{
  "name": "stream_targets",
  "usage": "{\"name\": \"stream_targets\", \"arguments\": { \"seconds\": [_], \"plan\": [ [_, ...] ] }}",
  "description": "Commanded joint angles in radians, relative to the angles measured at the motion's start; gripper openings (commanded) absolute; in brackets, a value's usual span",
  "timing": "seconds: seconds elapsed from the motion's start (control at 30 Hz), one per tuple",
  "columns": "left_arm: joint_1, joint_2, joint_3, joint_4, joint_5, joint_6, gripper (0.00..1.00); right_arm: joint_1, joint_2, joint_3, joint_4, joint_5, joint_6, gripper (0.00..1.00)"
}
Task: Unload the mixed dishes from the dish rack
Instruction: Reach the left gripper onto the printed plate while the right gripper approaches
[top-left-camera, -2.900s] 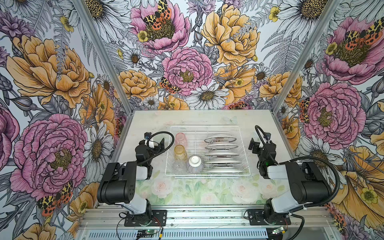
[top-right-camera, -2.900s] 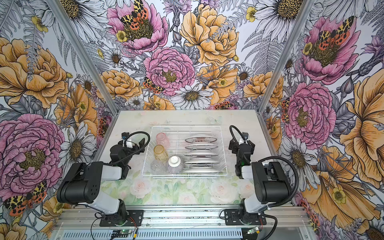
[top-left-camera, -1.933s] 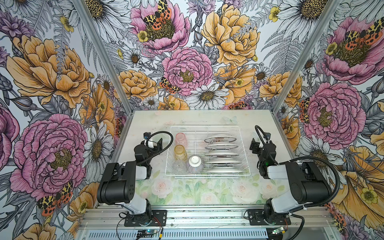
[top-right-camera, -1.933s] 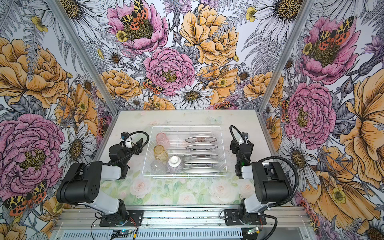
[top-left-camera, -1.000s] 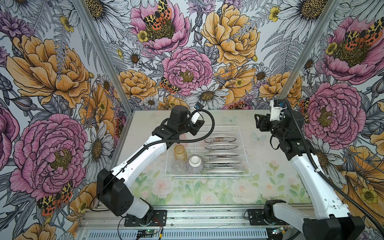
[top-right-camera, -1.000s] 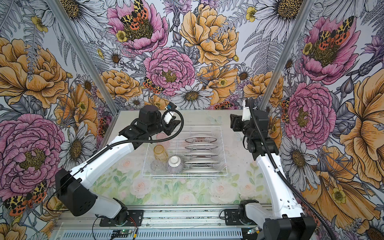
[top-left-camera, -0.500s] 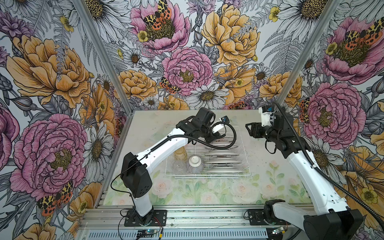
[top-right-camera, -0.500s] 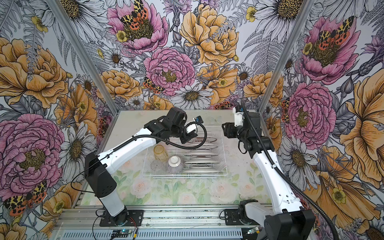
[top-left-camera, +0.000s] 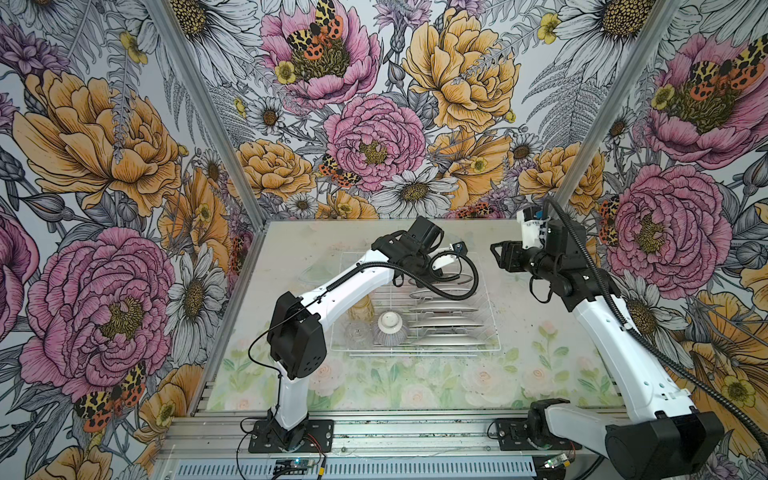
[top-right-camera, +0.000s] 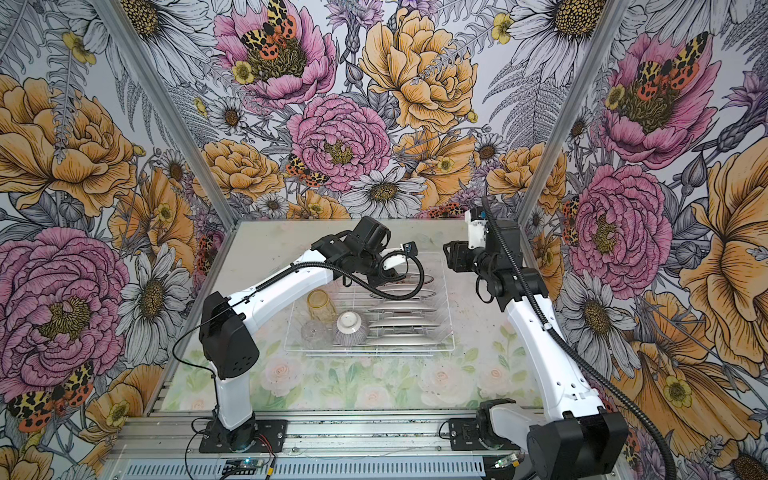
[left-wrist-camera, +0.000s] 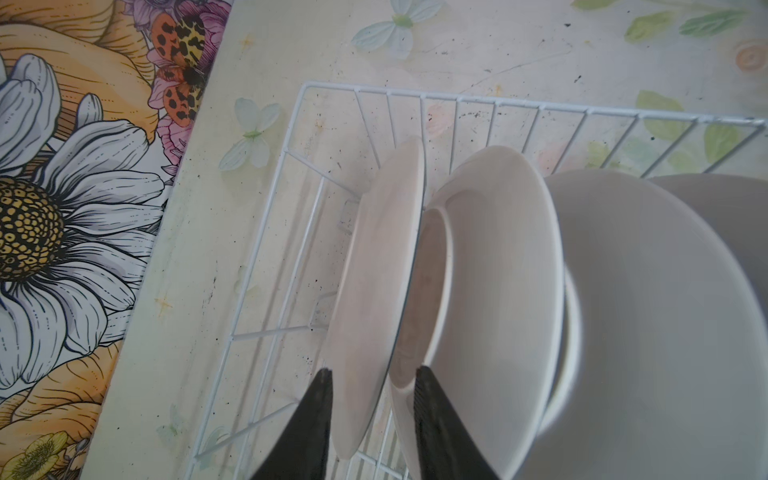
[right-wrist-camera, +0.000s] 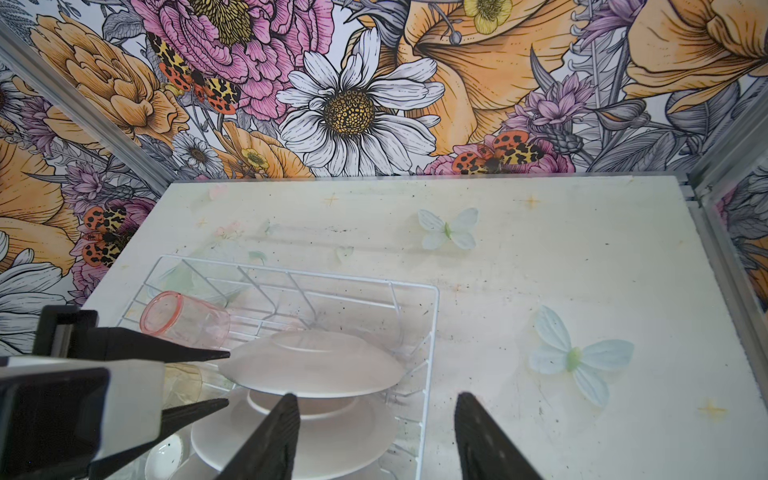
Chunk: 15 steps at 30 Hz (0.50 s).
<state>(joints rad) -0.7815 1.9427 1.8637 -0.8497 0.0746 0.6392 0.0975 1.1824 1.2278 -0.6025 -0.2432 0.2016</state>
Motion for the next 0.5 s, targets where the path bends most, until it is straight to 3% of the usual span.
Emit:
{"name": "stream_targets", "arguments": {
  "seconds": [0.0, 0.47],
  "plan": [
    [-0.007, 0.018, 0.041, -0.04, -0.026, 0.037, 0.35, 0.002, 0.001, 0.022, 0.001, 0.011, -0.002, 0.62],
    [-0.007, 0.113, 0.107, -0.036, -0.137, 0.096, 0.3, 0.002, 0.019, 0.013, 0.002, 0.018, -0.013, 0.63]
  ]
}}
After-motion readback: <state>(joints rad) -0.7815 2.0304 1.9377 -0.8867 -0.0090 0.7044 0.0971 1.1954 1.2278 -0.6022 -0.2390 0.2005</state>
